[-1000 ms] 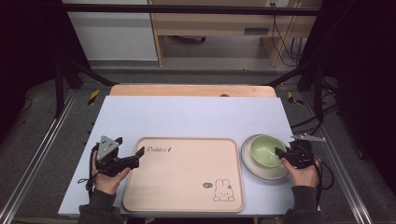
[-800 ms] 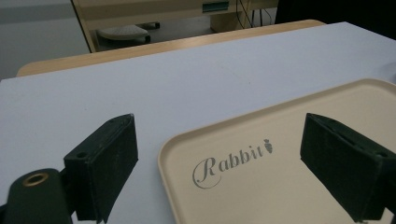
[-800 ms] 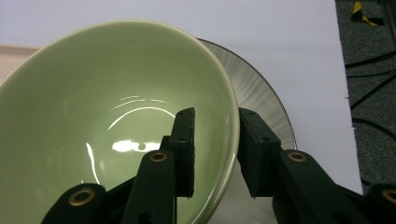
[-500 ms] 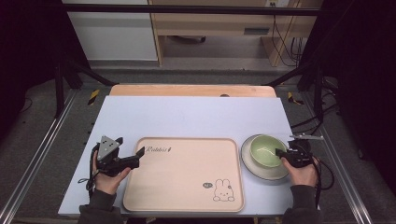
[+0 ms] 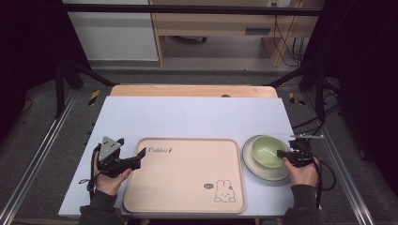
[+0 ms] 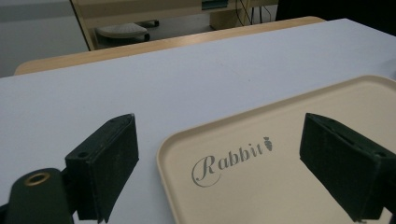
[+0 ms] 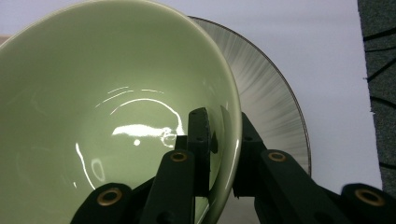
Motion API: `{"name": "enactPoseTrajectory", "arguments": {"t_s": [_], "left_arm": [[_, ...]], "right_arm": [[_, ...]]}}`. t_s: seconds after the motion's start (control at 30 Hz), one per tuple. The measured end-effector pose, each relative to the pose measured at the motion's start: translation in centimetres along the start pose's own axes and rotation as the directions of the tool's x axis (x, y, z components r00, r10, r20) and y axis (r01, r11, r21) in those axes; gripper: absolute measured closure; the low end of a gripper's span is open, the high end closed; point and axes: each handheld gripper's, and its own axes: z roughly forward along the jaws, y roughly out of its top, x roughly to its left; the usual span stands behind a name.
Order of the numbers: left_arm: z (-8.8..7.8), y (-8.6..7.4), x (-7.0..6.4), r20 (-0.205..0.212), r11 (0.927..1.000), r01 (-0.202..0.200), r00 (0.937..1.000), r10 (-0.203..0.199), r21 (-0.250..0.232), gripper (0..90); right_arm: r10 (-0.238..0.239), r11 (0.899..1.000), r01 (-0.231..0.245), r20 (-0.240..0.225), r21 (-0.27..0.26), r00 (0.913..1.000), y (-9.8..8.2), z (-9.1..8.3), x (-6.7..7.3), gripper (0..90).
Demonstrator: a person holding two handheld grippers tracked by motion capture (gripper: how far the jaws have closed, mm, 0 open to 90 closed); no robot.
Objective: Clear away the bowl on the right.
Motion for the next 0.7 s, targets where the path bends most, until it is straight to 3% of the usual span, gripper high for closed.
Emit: {"name": "enactPoseTrajectory", "arguments": {"t_s": [0.7], "left_arm": [[0.05, 0.01, -0.04, 0.002, 1.0000, -0.003, 1.0000, 0.003, 0.004, 11.6]], "right_arm": [[0.062, 0.998, -0.062, -0.018, 0.021, 0.9979, 0.30, 0.22, -0.22, 82.9]]}}
